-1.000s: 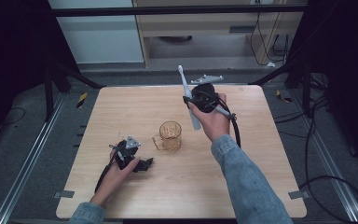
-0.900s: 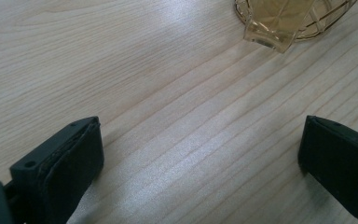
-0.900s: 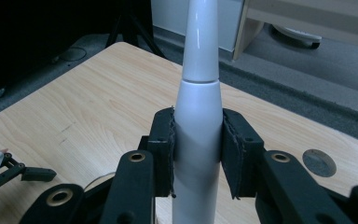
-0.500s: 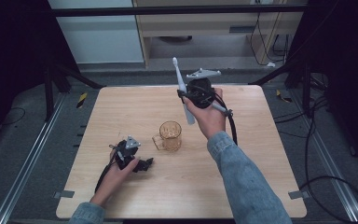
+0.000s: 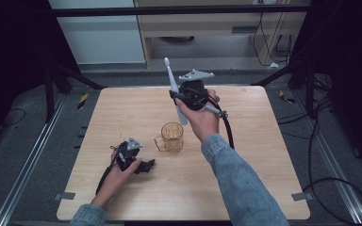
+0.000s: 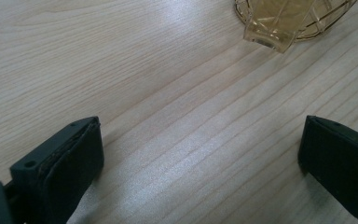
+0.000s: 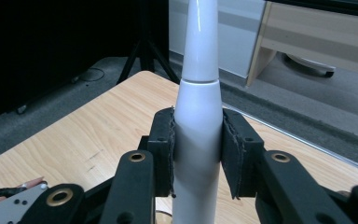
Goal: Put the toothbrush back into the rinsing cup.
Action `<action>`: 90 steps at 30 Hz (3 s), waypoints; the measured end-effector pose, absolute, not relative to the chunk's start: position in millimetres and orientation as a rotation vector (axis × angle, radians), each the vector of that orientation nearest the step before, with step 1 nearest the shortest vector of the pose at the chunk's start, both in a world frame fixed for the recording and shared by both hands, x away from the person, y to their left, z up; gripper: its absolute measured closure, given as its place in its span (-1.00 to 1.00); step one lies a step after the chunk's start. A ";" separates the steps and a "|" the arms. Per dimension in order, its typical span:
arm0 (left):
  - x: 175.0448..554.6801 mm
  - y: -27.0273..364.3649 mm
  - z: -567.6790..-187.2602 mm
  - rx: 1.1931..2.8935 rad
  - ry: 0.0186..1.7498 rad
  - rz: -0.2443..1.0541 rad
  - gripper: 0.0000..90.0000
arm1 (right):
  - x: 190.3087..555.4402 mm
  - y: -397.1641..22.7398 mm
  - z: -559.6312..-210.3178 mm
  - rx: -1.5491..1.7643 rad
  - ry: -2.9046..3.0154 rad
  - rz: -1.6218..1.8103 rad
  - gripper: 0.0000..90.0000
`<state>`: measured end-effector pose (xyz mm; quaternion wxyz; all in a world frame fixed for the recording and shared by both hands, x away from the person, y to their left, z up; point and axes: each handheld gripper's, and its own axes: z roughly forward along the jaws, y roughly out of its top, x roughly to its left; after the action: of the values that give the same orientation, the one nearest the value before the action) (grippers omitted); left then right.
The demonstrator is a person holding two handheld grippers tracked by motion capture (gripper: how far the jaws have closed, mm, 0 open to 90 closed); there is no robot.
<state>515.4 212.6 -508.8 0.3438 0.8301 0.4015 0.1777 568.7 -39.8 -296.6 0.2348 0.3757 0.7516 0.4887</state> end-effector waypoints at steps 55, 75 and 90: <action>515.5 212.7 -508.7 2.159 1.041 0.460 -1.00 | 572.2 -9.6 -365.0 1.039 2.176 1.317 0.49; 515.3 212.7 -508.7 2.159 1.043 0.458 -1.00 | 570.8 -8.9 -383.2 1.026 2.191 1.276 0.49; 515.4 212.9 -508.5 2.163 1.041 0.459 -1.00 | 570.1 -10.0 -392.6 1.040 2.200 1.260 0.49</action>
<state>515.4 212.9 -508.5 0.3417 0.8318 0.4002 0.1763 570.1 -10.0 -392.6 0.1991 0.3718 0.7867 0.4507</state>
